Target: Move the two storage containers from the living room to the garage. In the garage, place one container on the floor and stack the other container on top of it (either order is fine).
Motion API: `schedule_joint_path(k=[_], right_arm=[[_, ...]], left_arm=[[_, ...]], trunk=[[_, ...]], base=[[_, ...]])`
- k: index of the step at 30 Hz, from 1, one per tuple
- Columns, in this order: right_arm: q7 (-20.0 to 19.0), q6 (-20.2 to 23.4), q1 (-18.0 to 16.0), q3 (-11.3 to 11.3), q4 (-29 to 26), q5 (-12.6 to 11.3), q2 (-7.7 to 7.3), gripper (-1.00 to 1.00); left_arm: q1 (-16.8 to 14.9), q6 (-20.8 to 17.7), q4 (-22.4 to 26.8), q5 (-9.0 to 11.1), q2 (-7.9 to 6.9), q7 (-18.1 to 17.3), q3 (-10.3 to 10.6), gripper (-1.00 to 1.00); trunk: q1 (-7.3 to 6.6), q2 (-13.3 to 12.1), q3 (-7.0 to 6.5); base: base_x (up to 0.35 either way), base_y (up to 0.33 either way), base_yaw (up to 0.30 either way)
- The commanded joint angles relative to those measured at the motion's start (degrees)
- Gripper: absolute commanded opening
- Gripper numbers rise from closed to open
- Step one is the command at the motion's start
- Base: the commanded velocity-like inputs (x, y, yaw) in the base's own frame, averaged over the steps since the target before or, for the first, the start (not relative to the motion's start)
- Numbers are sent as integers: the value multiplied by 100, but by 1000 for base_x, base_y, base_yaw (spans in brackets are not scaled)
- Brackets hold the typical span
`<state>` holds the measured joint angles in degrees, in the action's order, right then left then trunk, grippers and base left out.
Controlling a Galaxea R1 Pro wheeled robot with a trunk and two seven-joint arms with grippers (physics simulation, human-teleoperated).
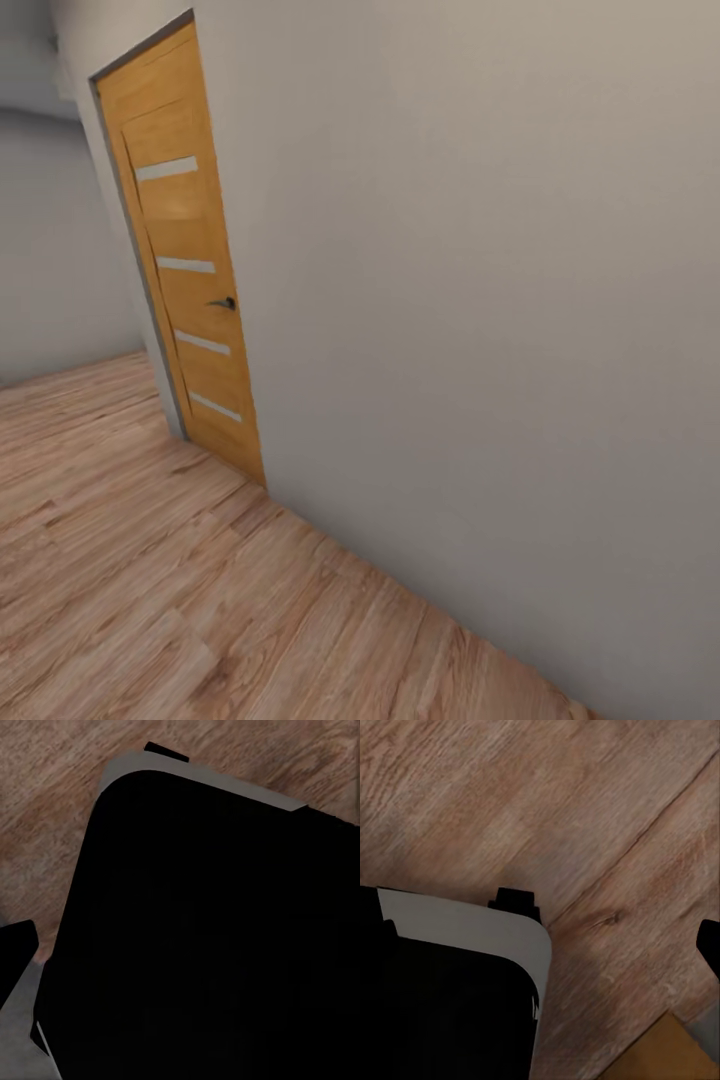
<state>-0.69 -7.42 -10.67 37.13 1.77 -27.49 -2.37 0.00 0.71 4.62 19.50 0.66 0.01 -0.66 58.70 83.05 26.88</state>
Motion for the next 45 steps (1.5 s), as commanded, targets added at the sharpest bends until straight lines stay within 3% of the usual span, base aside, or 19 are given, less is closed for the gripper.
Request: schedule_joint_path(k=[1,25,45], right_arm=[[-6,-34,-5,48,16,-48,4,100],[-10,-17,118,64,16,-32,-70,100],[-10,-36,118,99,16,-29,-71,100]], left_arm=[[0,8,4,28,0,2,-4,100],[0,7,30,37,29,351,-4,100],[0,-7,14,45,14,351,-2,100]], trunk=[[3,2,5],[3,2,5],[3,2,5]], base=[[224,0,274],[19,0,273],[295,0,274]])
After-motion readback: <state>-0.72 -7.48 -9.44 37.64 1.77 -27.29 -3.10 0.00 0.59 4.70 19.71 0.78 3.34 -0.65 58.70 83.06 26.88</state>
